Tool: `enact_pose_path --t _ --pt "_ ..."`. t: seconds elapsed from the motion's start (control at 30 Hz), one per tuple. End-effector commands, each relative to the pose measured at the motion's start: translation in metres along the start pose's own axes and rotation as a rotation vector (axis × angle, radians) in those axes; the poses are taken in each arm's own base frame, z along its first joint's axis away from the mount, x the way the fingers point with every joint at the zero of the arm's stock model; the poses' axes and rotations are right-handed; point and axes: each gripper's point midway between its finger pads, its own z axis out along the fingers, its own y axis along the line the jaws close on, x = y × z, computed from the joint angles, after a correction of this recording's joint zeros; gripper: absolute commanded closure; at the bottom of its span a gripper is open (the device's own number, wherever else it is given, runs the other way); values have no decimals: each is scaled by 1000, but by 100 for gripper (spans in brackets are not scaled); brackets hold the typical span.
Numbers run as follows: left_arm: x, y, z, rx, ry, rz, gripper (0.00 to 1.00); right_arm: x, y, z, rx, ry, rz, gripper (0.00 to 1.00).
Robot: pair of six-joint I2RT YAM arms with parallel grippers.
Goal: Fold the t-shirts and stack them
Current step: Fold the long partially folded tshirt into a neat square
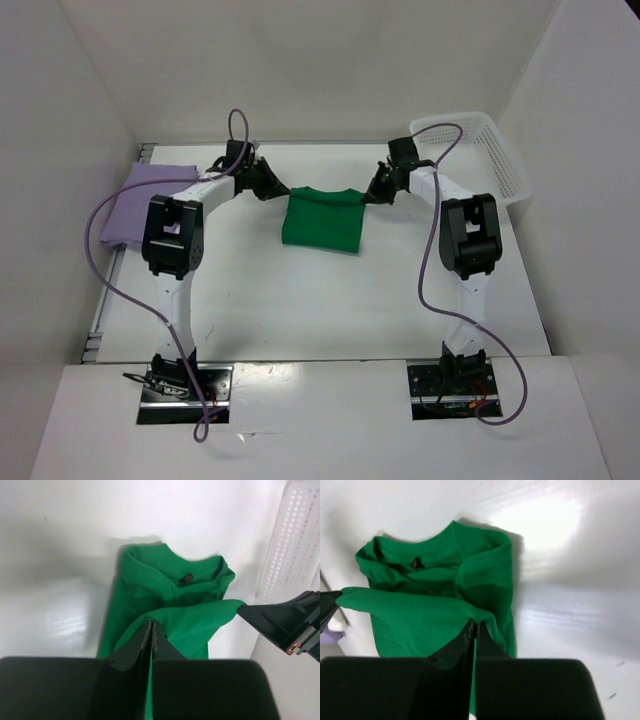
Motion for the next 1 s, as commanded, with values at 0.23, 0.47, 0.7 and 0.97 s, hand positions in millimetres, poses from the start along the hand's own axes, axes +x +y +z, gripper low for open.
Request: enact_pose_path --t 0.23,0.47,0.7,0.97 --pt "-85 -62 -30 129 -240 88 69 -64 32 -25 -38 -176 -14 70" --pt "11 -98 -23 197 -78 218 74 -47 69 -72 -146 -180 -70 92" --pt "101 -11 13 53 119 139 74 59 95 -45 -255 63 -93 100" --pt "146 25 -11 27 171 66 73 108 32 -8 -149 150 -36 100"
